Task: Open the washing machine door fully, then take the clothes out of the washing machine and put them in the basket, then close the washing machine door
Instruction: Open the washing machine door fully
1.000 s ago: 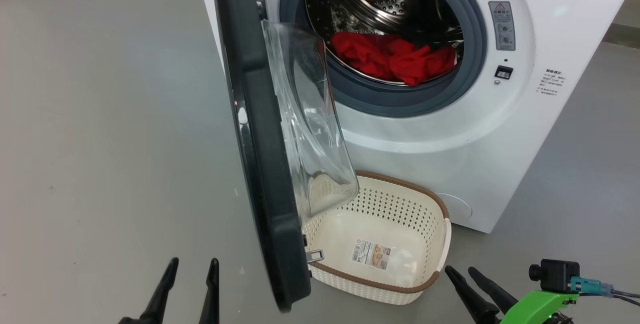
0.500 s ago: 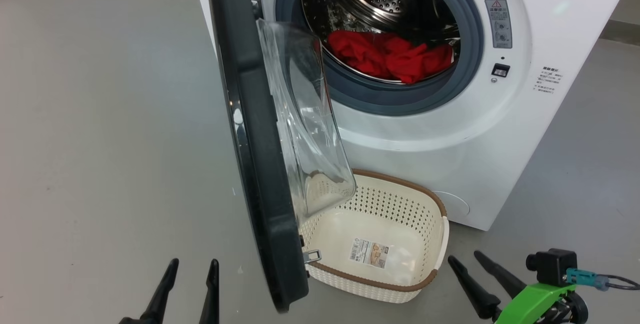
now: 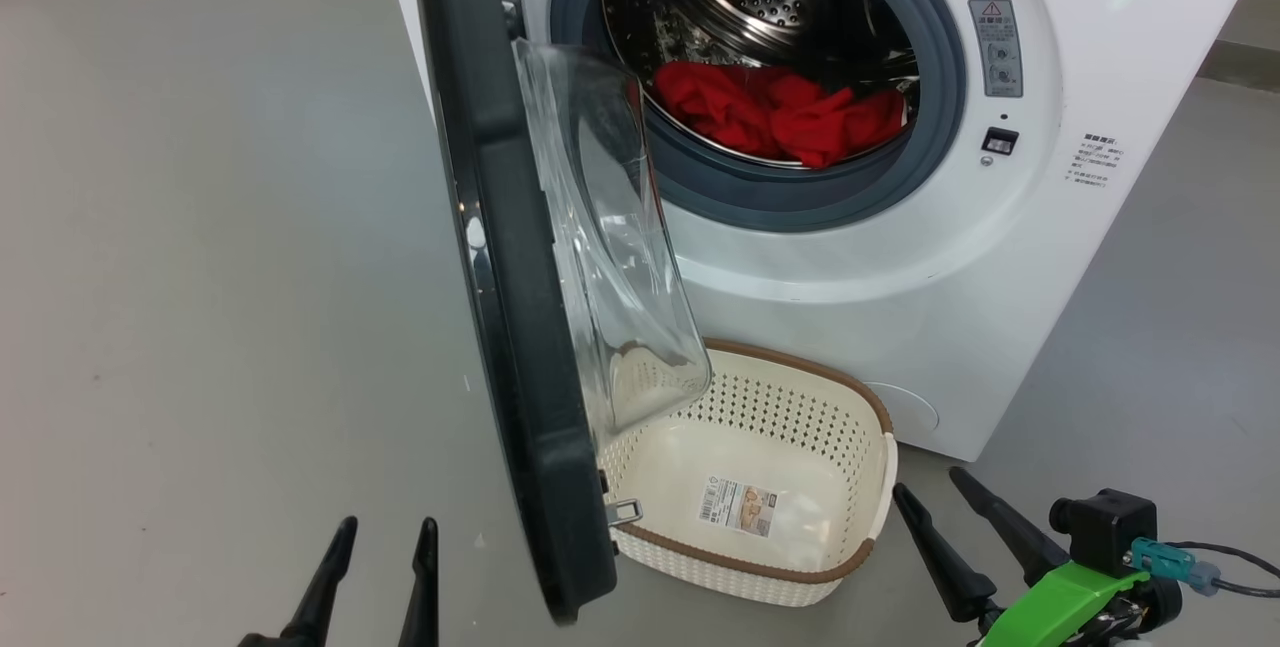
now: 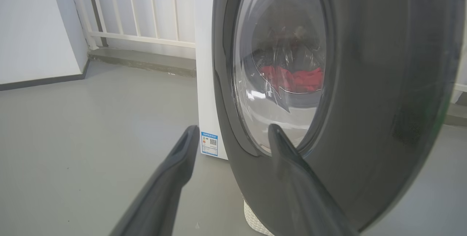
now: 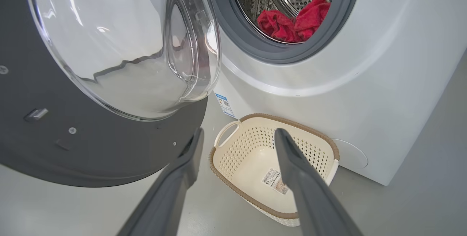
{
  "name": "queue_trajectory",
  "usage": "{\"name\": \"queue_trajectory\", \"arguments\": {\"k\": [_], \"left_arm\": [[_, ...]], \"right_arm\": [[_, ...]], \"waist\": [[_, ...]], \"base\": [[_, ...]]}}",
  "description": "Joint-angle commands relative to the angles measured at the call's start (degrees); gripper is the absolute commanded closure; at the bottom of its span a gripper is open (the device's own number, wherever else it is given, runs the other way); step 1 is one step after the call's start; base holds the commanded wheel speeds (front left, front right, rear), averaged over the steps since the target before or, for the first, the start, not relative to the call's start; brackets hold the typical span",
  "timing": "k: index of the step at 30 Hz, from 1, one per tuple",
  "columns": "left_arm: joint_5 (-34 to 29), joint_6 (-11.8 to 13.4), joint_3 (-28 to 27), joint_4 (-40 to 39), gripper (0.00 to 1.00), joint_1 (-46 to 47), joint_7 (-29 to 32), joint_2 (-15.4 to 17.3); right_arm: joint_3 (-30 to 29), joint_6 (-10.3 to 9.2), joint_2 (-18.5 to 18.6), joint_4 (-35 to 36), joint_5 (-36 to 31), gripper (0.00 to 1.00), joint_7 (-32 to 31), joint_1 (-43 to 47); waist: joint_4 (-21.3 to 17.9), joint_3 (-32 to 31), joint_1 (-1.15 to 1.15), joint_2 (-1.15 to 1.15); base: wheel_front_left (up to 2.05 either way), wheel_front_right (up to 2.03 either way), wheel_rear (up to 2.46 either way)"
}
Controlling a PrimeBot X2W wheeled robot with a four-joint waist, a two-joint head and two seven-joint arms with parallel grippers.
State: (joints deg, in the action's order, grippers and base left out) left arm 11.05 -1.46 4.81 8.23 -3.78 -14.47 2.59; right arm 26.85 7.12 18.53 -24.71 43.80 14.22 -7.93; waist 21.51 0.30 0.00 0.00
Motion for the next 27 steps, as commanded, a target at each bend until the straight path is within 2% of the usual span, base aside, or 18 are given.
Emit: {"name": "queue_trajectory", "arguments": {"k": [1,14,27], "left_arm": [[-0.4,0.2,-2.1,-1.1,0.00,1.4,-0.5,0.3],[-0.6,0.1,-2.4,-1.2,0.00,1.5,-0.5,0.3],[-0.4,0.2,-2.1,-0.8,0.00,1.5,-0.5,0.3]], "right_arm": [[-0.5,0.36,0.4,2.0,-1.9,0.00,0.8,0.3],[-7.1,0.36,-1.8,7.6,-10.8,0.00,0.8,2.5],[-9.8,0.36,-3.6,7.1,-14.9,0.00,0.8,5.6]], "waist": [[0.0,-0.1,0.00,0.00],[-0.4,-0.1,0.00,0.00],[-0.4,-0.6,0.00,0.00]], "base": [[0.00,0.00,0.00],[0.00,0.00,0.00],[0.00,0.00,0.00]]}}
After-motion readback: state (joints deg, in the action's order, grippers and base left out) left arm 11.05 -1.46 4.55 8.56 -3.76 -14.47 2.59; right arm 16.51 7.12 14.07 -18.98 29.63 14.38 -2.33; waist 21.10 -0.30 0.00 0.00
